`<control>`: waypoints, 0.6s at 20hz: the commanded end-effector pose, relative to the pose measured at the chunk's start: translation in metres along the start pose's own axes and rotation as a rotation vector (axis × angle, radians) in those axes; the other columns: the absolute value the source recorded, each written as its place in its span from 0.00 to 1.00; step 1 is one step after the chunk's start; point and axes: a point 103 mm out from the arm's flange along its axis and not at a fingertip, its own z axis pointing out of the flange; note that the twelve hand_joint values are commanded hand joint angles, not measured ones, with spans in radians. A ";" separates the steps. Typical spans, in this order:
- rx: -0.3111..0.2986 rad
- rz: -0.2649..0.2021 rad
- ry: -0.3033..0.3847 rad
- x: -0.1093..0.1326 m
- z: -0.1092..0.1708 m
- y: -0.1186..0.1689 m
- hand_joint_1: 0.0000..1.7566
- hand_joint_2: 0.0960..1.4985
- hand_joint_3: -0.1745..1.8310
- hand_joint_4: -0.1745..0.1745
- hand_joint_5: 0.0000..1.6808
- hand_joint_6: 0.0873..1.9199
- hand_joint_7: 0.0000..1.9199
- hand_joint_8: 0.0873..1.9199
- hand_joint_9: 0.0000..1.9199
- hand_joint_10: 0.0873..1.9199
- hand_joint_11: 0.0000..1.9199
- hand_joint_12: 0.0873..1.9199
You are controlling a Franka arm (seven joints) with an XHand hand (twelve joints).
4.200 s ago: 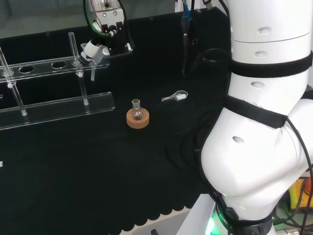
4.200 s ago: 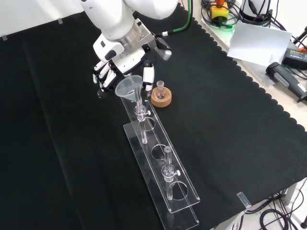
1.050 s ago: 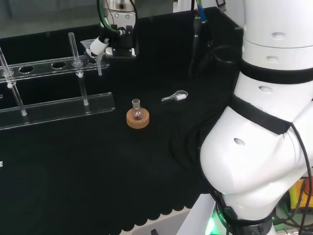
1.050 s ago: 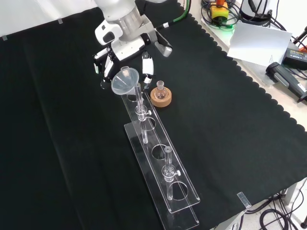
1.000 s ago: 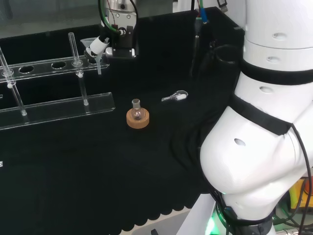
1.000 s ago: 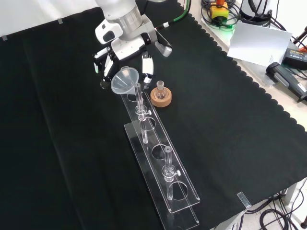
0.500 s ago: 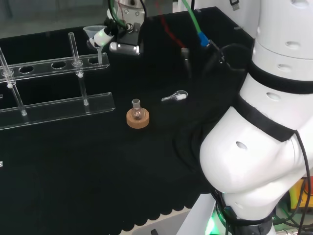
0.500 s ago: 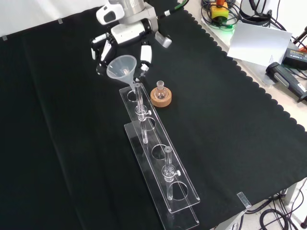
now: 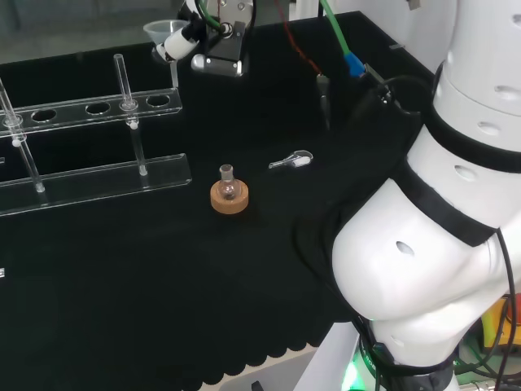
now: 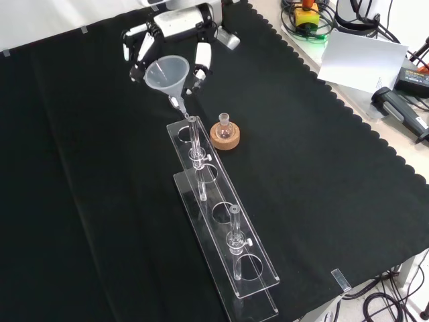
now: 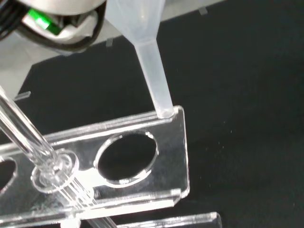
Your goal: Pick up the funnel from the transparent funnel stand.
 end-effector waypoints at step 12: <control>-0.131 -0.053 0.010 0.001 -0.052 -0.030 0.50 0.31 0.40 0.41 0.42 0.00 0.58 0.24 0.45 0.15 0.00 0.59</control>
